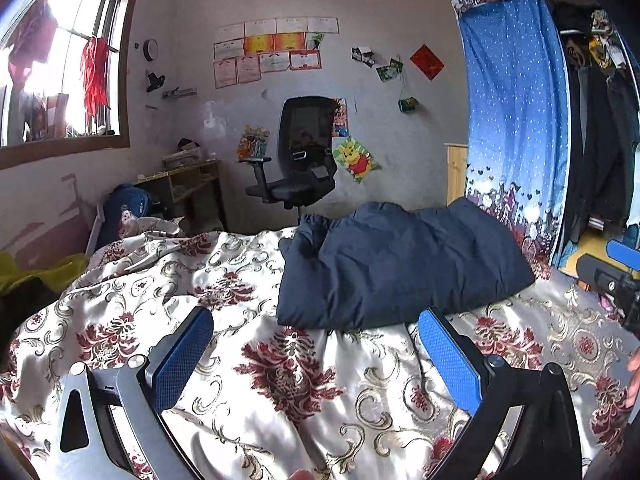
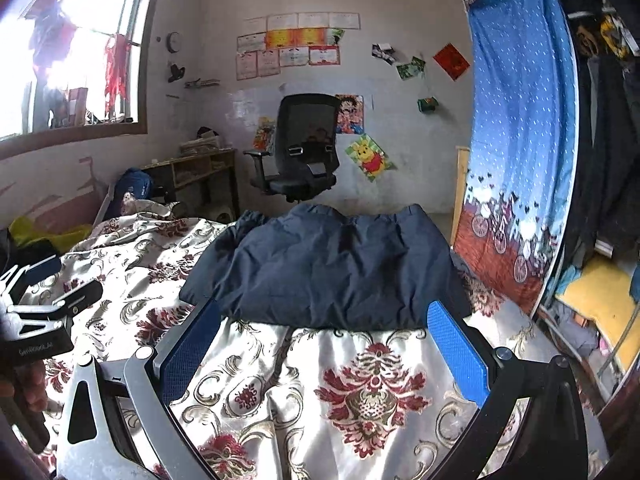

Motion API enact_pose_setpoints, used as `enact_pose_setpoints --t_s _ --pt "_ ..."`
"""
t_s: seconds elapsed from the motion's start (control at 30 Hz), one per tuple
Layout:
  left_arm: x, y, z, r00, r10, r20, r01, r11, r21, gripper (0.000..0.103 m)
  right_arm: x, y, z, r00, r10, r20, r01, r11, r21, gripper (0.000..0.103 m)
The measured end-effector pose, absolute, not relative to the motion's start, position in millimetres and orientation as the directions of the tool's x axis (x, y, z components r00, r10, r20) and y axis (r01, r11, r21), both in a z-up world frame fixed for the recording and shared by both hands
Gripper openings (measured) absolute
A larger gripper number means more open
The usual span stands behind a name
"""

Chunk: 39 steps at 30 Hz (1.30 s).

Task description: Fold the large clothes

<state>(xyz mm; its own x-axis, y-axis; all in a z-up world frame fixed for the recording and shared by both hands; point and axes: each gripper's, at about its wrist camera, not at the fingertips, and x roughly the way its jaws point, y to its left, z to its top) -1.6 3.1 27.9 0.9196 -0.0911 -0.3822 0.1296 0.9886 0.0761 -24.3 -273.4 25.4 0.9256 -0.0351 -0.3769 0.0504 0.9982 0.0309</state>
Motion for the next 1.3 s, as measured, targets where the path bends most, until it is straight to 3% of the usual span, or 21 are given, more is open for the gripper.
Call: enact_pose_setpoints --t_s 1.3 --pt "-6.0 2.4 27.5 0.913 -0.116 -0.391 0.145 0.988 0.048 0.103 -24.7 -272.1 17.3 0.918 -0.019 -0.396 0.038 0.998 0.040 0.102"
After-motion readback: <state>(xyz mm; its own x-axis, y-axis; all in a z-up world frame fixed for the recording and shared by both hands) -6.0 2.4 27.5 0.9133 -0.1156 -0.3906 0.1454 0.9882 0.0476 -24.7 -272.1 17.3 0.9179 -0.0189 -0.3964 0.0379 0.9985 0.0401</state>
